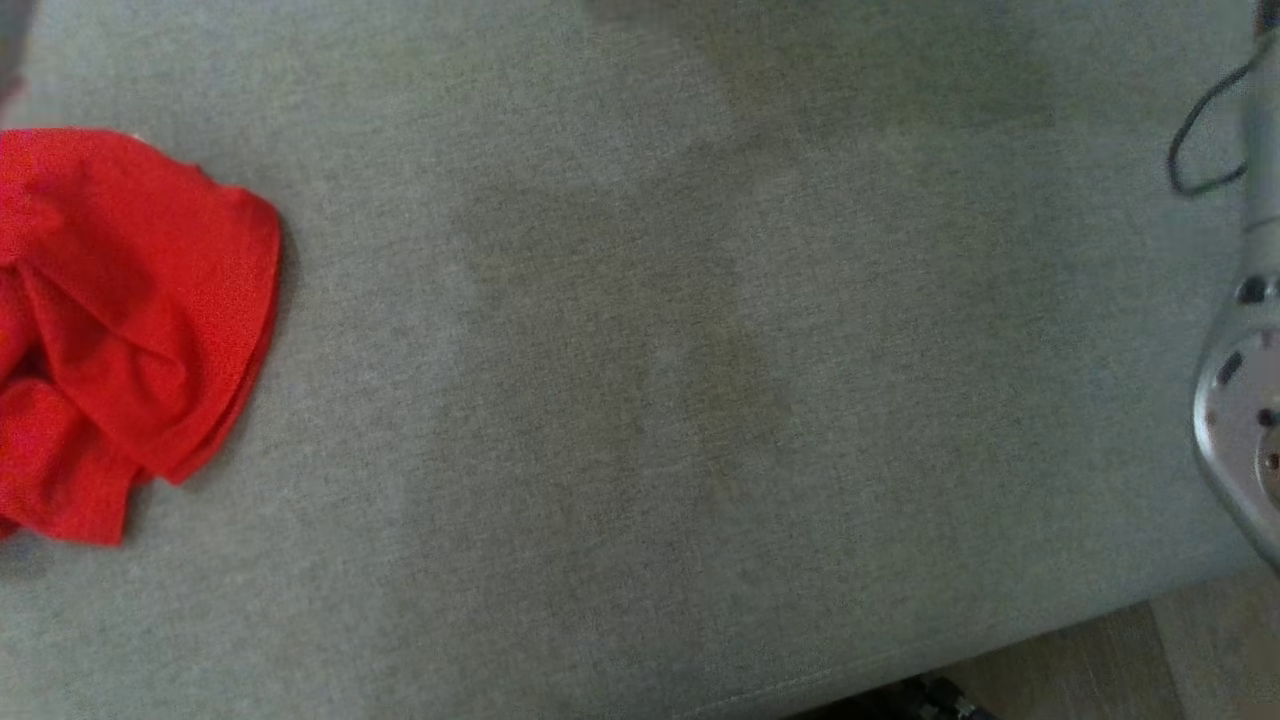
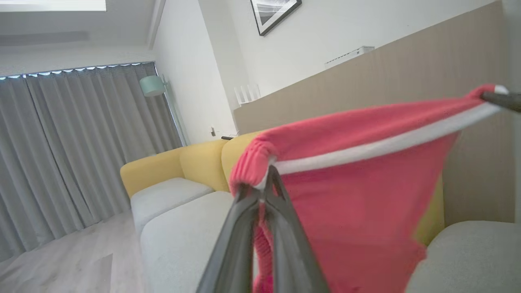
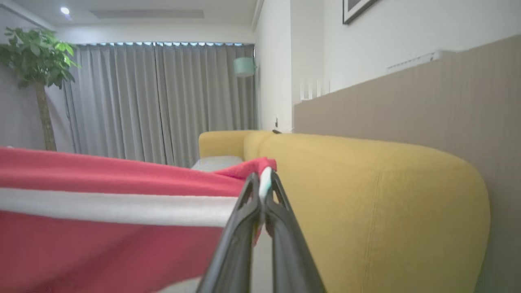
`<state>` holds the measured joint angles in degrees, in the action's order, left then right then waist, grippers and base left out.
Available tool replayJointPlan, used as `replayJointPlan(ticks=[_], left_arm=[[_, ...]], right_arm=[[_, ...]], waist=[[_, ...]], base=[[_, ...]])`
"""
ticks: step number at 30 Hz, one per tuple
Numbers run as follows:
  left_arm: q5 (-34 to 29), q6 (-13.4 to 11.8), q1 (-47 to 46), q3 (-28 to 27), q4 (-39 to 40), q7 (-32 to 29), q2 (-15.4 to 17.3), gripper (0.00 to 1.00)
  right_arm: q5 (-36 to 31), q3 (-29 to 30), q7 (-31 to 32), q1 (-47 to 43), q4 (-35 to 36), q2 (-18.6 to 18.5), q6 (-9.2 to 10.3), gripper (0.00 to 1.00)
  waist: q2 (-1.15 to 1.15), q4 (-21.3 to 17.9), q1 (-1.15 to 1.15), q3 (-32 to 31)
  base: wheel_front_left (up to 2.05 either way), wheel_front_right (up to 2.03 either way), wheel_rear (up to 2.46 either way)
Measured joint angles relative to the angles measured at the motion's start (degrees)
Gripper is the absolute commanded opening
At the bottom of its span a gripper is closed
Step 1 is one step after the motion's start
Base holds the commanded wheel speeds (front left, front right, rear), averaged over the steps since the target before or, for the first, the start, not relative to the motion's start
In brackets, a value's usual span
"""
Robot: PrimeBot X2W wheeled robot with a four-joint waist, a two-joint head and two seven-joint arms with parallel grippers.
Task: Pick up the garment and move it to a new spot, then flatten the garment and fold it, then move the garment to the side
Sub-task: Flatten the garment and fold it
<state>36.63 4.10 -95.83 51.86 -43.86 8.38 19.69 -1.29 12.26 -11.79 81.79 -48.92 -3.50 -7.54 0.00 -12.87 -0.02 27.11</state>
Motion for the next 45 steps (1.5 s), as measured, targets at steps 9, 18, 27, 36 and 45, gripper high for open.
replayJointPlan(ticks=[9, 18, 27, 36, 45], left_arm=[[2.2, 3.0, 14.0, 5.8, -6.1, 3.6, -4.6, 0.0], [7.4, 3.5, 31.6, 16.9, 1.0, 3.2, -3.1, 0.0], [9.3, 3.3, 40.4, 20.8, 8.7, 2.7, -1.0, 0.0], [9.3, -0.2, 48.8, 22.3, 17.2, 0.2, 0.5, 0.0], [9.9, -4.7, 56.6, 22.8, 29.4, -2.9, 2.1, 0.0]], right_arm=[[-4.6, -0.6, 0.1, -7.7, -17.4, -1.2, 0.0, 0.0], [-5.7, -7.1, 8.8, -14.7, -25.4, -6.5, 0.0, 0.0], [1.2, -14.3, 15.8, -22.1, -26.0, -9.5, 0.0, 0.0], [11.1, -18.1, 18.8, -29.0, -24.8, -12.1, -0.01, 0.0], [19.5, -21.1, 22.2, -39.0, -14.0, -17.0, -0.09, 0.0]], waist=[[0.0, 1.8, 0.02, -0.5], [0.0, 2.7, 0.04, -4.0], [0.01, 3.4, 0.04, -9.6], [0.01, 2.4, 0.04, -16.1], [0.01, 0.6, 0.04, -20.6]], base=[[0.0, 0.0, 0.0], [0.0, 0.0, 0.0], [0.0, 0.0, 0.0], [0.0, 0.0, 0.0], [0.0, 0.0, 0.0]])
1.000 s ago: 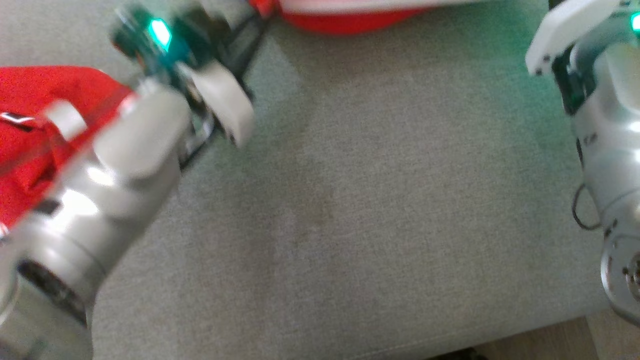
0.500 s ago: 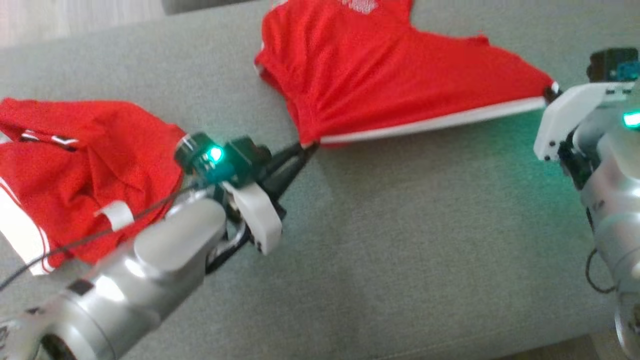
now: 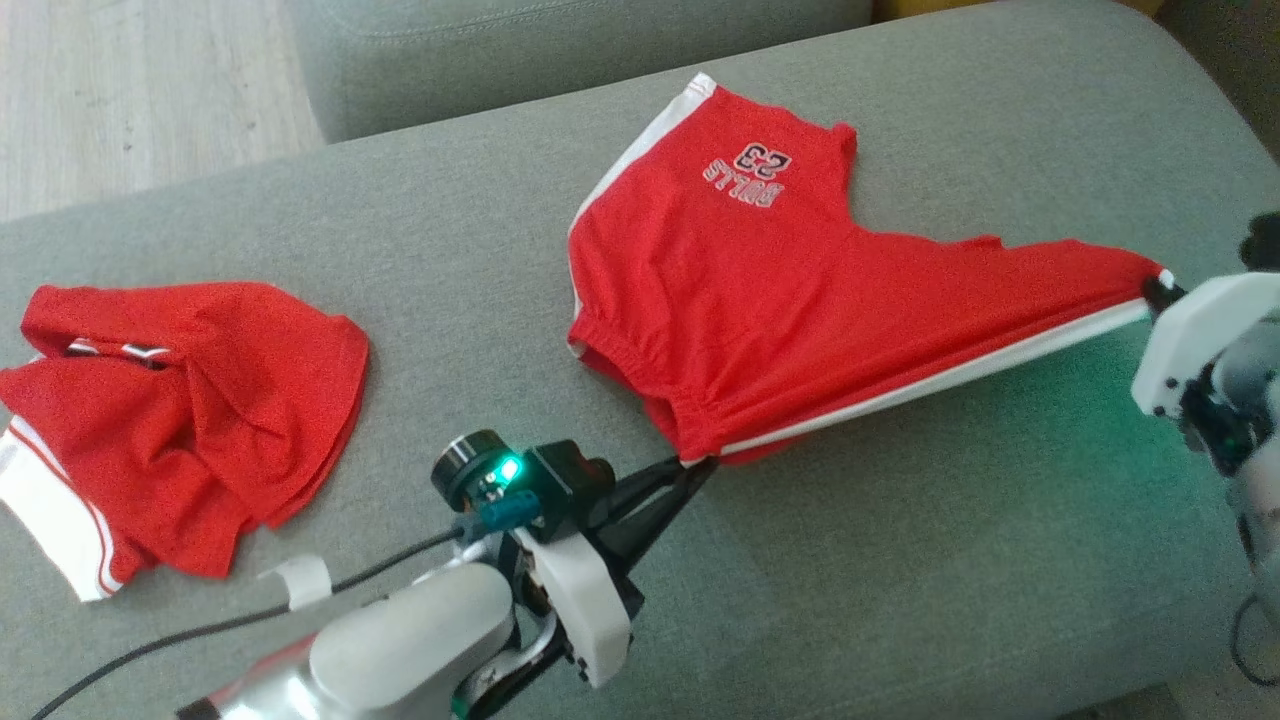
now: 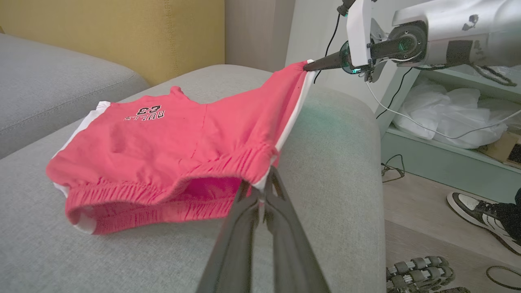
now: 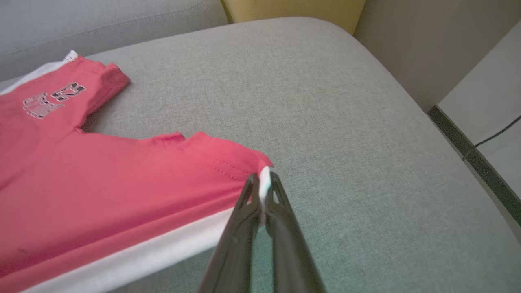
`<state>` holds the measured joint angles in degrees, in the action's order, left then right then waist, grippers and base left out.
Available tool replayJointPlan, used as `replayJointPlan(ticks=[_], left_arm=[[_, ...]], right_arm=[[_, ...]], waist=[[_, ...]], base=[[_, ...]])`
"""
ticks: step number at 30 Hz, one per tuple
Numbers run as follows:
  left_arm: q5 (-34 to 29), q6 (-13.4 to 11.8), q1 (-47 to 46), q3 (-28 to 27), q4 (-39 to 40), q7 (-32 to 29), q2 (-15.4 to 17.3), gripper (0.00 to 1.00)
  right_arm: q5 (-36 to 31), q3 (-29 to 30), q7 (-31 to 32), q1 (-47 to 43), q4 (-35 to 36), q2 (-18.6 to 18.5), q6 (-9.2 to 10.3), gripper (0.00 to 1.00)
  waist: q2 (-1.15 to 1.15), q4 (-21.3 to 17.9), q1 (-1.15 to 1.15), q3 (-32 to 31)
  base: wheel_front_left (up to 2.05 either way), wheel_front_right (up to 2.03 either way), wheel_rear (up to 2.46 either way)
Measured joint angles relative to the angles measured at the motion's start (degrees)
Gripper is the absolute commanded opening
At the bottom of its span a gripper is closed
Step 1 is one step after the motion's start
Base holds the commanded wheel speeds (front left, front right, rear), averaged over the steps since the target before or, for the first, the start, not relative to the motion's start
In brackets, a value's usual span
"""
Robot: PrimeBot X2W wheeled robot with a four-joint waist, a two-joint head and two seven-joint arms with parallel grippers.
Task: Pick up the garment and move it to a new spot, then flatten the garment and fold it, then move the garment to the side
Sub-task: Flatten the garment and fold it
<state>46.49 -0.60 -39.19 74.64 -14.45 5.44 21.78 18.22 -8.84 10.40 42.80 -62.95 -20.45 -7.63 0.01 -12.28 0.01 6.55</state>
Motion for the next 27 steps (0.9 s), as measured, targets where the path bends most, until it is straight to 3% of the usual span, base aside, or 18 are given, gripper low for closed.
replayJointPlan(ticks=[7, 15, 21, 27], left_arm=[[0.0, -3.6, 0.6, -0.9, 4.0, -0.4, 1.4, 0.0], [-0.1, -6.0, -4.7, -4.1, 2.9, -0.4, 1.1, 0.0], [-0.5, -6.7, -6.9, -5.4, -0.2, -0.3, -0.2, 0.0], [-0.5, -7.1, -9.9, -6.5, -3.5, 0.3, -2.2, 0.0]], right_arm=[[3.9, 2.5, 4.8, -7.4, 15.6, -2.3, -0.01, 0.0], [-1.9, 10.2, 6.9, -8.1, 27.9, -0.9, -0.02, 0.0], [-8.2, 13.8, 7.1, -4.6, 31.1, 2.5, -0.02, 0.0], [-13.3, 14.1, 5.7, 2.1, 29.0, 4.2, -0.02, 0.0]], waist=[[0.0, 1.0, -0.01, 1.2], [0.0, 3.6, -0.02, 4.9], [0.0, 6.5, -0.02, 8.4], [-0.01, 9.5, -0.03, 12.0]], base=[[0.0, 0.0, 0.0], [0.0, 0.0, 0.0], [0.0, 0.0, 0.0], [0.0, 0.0, 0.0]])
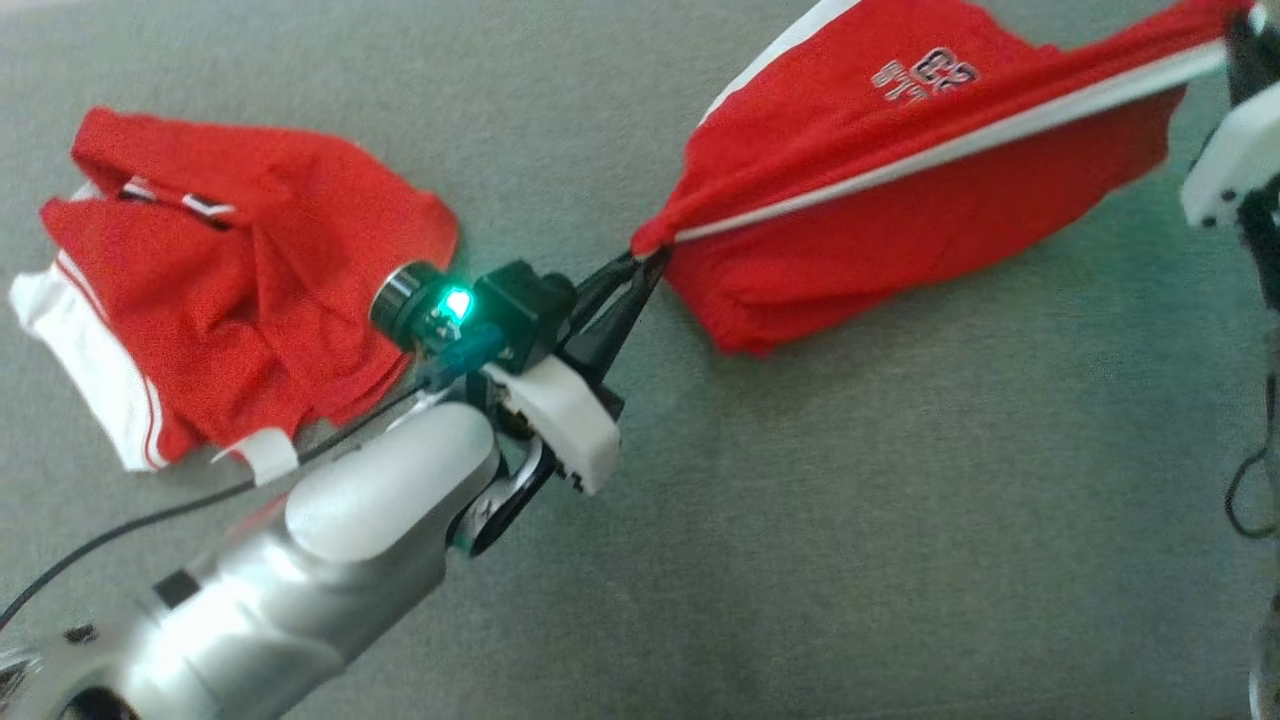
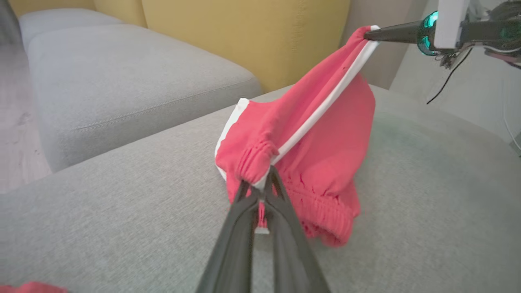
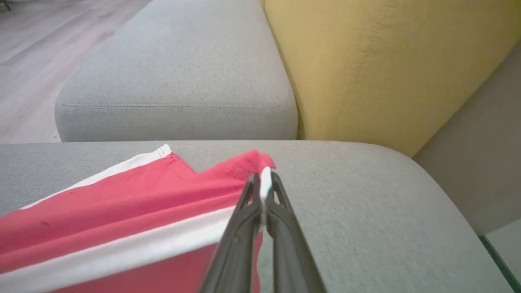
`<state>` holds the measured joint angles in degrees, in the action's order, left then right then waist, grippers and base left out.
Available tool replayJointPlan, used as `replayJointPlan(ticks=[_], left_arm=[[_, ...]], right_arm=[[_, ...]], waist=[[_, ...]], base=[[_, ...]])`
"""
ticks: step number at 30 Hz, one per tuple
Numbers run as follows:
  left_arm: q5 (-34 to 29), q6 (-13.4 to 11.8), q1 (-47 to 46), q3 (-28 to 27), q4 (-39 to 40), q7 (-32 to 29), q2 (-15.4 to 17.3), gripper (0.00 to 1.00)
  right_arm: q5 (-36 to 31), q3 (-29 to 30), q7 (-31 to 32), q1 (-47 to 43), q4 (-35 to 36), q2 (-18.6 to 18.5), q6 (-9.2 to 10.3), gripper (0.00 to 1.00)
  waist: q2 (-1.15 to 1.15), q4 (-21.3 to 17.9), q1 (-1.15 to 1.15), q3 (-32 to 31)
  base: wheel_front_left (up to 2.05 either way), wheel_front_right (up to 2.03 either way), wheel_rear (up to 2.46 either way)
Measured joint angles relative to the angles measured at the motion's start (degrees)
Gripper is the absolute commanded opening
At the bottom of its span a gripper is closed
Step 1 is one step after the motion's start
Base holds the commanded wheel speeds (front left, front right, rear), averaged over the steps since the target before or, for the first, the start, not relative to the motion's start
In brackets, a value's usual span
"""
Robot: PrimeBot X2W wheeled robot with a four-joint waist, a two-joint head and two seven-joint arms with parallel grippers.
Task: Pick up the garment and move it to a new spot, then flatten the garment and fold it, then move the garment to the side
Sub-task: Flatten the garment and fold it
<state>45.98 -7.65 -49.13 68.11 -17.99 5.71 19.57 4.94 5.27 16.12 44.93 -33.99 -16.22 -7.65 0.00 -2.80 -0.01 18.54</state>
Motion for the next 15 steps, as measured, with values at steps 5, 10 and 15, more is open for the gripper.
replayJointPlan(ticks=[5, 10, 15], left_arm=[[-0.1, 0.1, -1.7, -0.1, -2.1, 0.4, -1.7, 0.0], [-0.2, 0.5, -3.7, -0.1, -4.1, 0.7, -3.3, 0.0], [-0.7, 1.2, -4.5, 0.1, -5.6, 1.5, -5.0, 0.0]], right_arm=[[-3.2, -0.6, -2.4, 4.8, -4.5, 0.5, 0.0, 0.0], [-6.6, -1.4, -5.9, 10.3, -11.1, 0.5, 0.0, 0.0], [-8.7, -1.2, -9.4, 13.9, -16.5, 0.4, 0.01, 0.0]], waist=[[0.0, 1.5, 0.0, 2.4], [0.0, 3.1, 0.0, 5.1], [0.0, 4.7, 0.01, 7.0]], base=[[0.0, 0.0, 0.0], [0.0, 0.0, 0.0], [0.0, 0.0, 0.0]])
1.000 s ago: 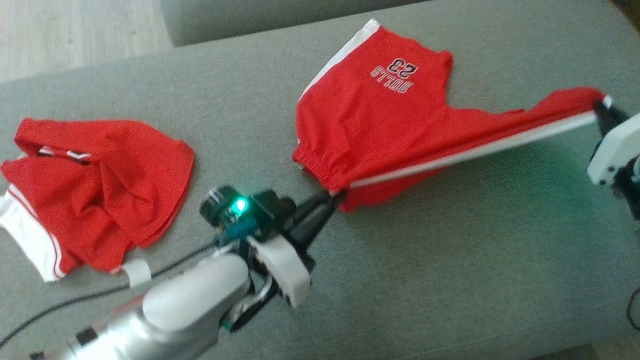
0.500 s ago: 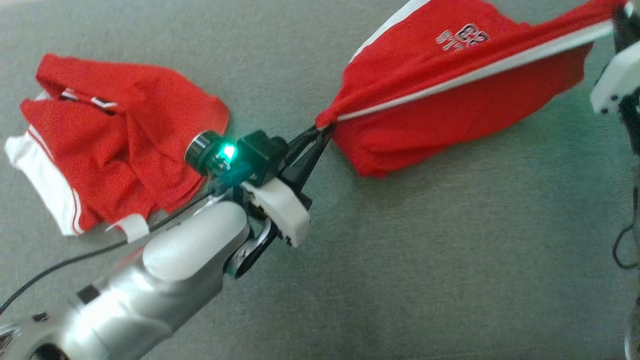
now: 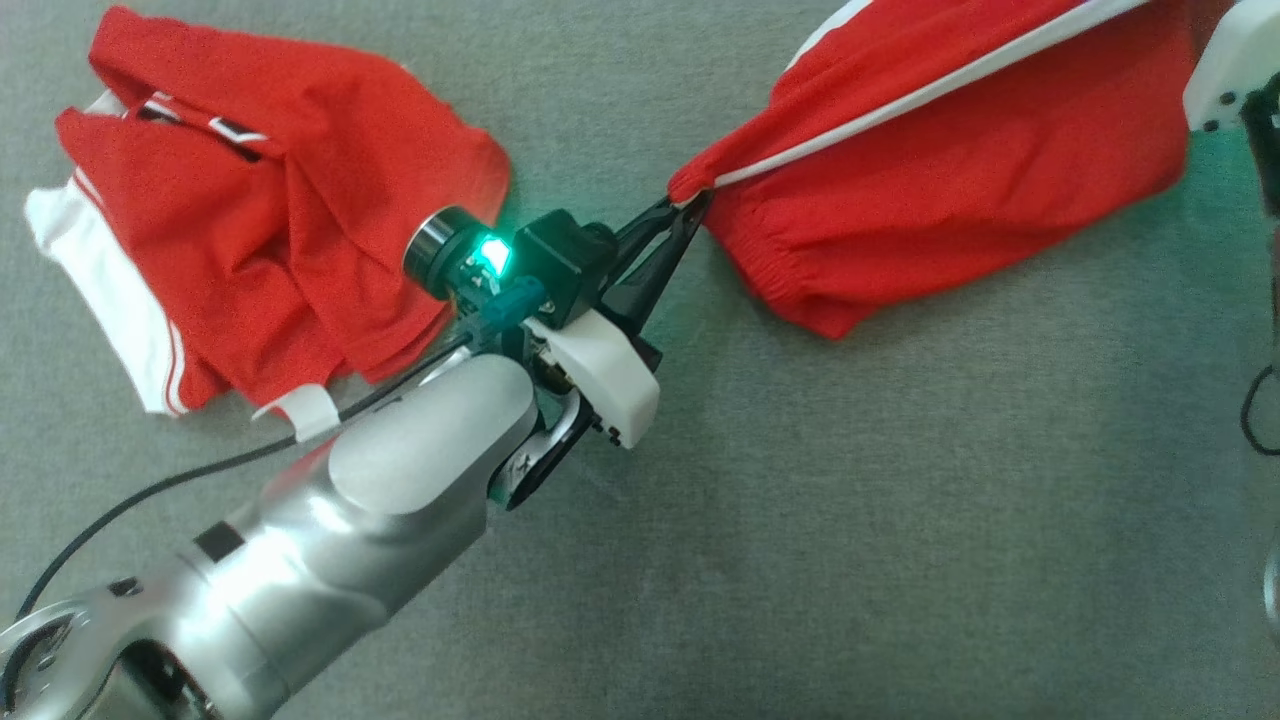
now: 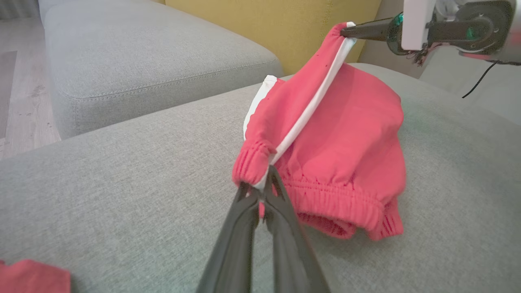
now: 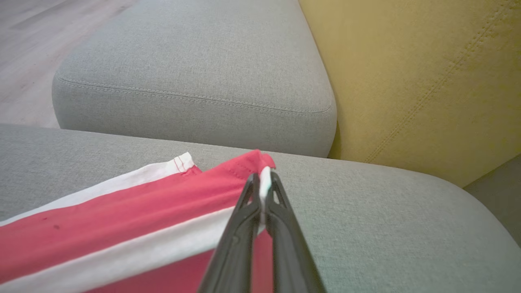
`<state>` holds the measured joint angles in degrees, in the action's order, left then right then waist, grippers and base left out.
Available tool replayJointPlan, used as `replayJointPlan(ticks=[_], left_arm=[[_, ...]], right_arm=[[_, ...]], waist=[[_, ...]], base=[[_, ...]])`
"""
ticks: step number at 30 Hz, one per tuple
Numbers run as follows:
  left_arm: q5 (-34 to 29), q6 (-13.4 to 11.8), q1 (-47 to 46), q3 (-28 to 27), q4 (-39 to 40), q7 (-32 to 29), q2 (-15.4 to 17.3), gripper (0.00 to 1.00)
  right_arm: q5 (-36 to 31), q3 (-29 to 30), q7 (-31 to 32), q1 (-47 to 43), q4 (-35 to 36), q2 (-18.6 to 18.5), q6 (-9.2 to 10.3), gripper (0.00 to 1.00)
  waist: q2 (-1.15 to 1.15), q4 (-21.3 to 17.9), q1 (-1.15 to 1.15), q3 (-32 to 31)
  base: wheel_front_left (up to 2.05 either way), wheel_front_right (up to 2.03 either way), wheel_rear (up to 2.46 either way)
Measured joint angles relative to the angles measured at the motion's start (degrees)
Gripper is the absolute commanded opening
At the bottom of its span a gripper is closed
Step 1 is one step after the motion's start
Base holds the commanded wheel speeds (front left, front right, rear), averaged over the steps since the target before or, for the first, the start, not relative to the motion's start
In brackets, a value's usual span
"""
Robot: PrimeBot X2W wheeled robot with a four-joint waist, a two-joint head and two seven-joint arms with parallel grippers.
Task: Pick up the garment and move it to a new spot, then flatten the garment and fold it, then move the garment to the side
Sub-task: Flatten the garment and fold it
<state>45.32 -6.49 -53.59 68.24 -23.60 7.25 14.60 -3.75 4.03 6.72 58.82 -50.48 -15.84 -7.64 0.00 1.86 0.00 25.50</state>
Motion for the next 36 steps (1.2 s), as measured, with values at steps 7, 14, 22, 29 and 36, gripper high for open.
replayJointPlan(ticks=[7, 14, 22, 29, 36], left_arm=[[0.0, 1.0, -1.6, 0.1, -1.5, 0.9, -1.8, 0.0], [0.0, 1.5, -2.8, 0.1, -2.3, 1.4, -3.2, 0.0], [-0.1, 2.0, -3.1, 0.2, -3.6, 2.4, -4.5, 0.0], [-0.1, 1.6, -3.7, 0.0, -4.8, 3.5, -4.4, 1.0], [-0.1, -0.4, -3.6, -2.3, -5.4, 5.5, -3.4, 1.0]], right_arm=[[-1.3, -0.1, -3.9, 4.1, -5.9, -1.1, 0.0, 0.0], [-1.9, -1.2, -6.8, 8.1, -10.0, -1.2, 0.0, 0.0], [-2.5, -1.5, -6.9, 11.1, -15.5, -1.2, 0.0, 1.0], [-4.7, 1.4, -8.5, 11.2, -17.7, -1.3, 0.01, 1.0], [-5.1, 5.4, -12.8, 11.1, -18.9, -1.1, 0.02, 1.0]], waist=[[0.0, 2.1, 0.0, 2.1], [0.0, 3.8, 0.0, 3.6], [0.0, 5.2, 0.0, 4.9], [0.0, 5.0, 0.0, 4.3], [0.0, 4.1, 0.01, 1.2]], base=[[0.0, 0.0, 0.0], [0.0, 0.0, 0.0], [0.0, 0.0, 0.0], [0.0, 0.0, 0.0], [0.0, 0.0, 0.0]])
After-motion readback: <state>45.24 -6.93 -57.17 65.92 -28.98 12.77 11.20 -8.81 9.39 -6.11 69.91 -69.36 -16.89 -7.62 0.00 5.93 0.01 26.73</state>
